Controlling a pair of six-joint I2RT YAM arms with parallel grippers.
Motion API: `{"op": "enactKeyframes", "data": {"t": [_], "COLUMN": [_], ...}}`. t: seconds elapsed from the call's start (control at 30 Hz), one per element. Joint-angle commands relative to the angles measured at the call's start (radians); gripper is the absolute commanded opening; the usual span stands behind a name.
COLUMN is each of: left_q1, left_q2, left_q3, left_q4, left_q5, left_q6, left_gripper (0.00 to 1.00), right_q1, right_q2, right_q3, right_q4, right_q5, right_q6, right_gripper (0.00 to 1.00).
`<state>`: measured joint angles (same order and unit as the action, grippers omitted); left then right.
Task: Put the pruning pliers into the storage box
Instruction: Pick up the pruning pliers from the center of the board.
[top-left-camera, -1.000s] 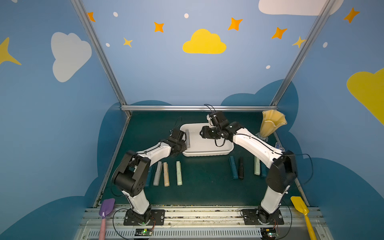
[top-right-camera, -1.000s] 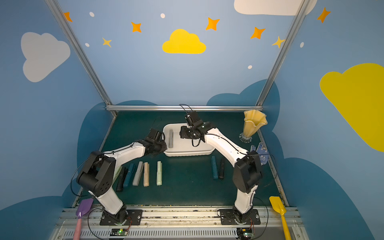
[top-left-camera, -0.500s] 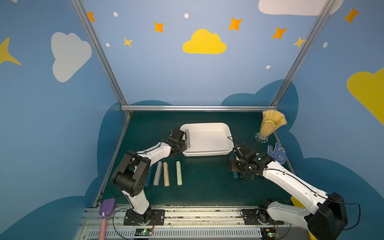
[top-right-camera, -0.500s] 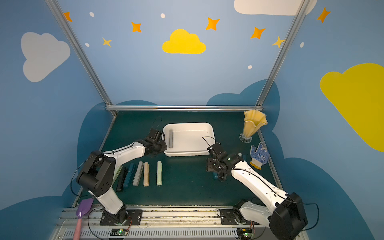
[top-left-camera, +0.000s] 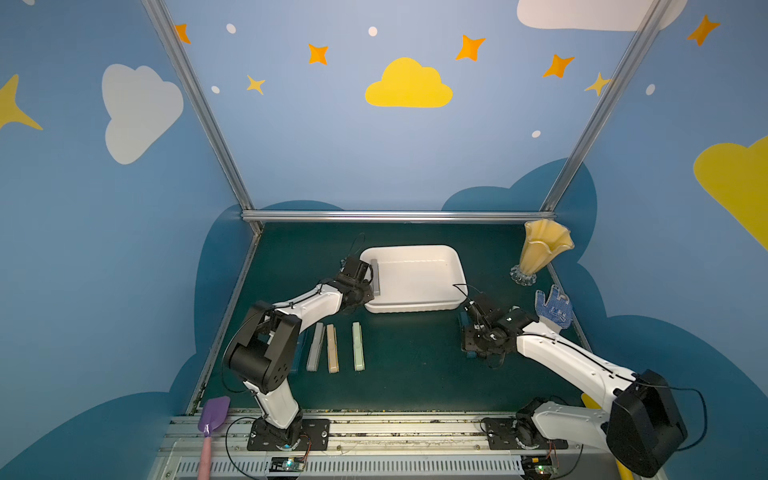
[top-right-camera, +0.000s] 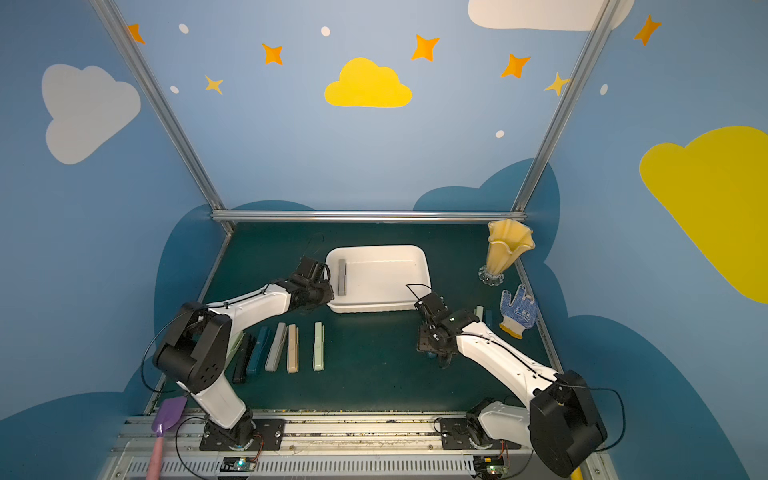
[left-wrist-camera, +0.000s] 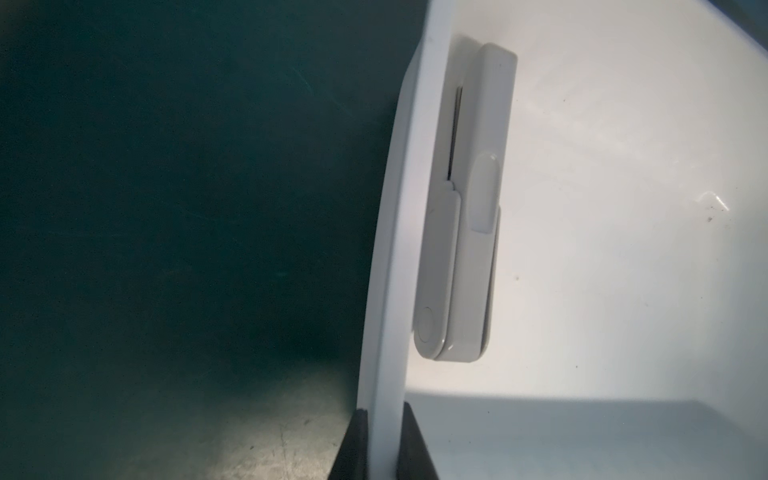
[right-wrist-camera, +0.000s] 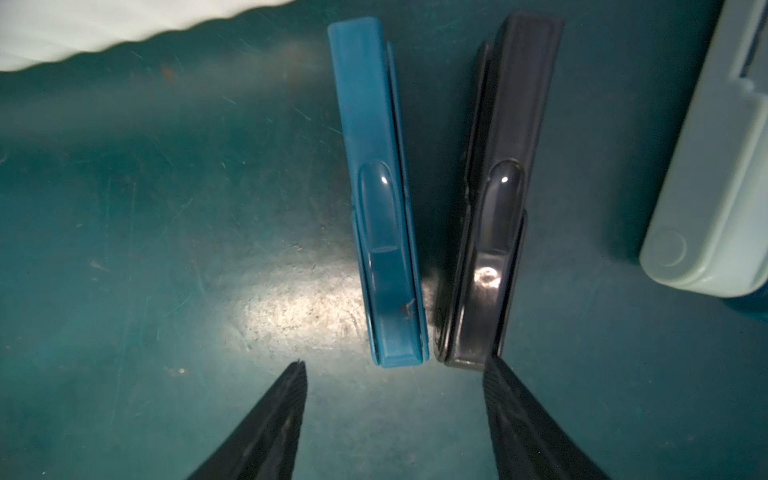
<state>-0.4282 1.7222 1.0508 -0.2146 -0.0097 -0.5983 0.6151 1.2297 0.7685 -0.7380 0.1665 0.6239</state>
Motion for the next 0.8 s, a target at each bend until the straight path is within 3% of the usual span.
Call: {"op": "enactKeyframes", "data": {"t": [0.0, 0.37, 0.77], "left_q1": [0.0, 0.0, 0.002], "left_q2": [0.0, 0.004, 0.009], "left_q3": [0.031, 0.031, 0.038], "left_q4": [-0.029, -0.036, -0.046], "left_q5": [-0.013, -0.016, -0.021], "left_q6": [0.014, 0.012, 0.015], "left_gripper": [0.14, 0.14, 0.14], "right_q1": [-0.003, -0.024, -0.031], "right_q2": [0.02, 0.143, 0.213], "right_q3": [-0.006, 0.041, 0.035], "right_q4": [0.039, 0.112, 0.162], "right_q5": [-0.007, -0.014, -0.068], "right_q6": [-0.023, -0.118, -0.123], "right_gripper": [0.65, 0.65, 0.64]}}
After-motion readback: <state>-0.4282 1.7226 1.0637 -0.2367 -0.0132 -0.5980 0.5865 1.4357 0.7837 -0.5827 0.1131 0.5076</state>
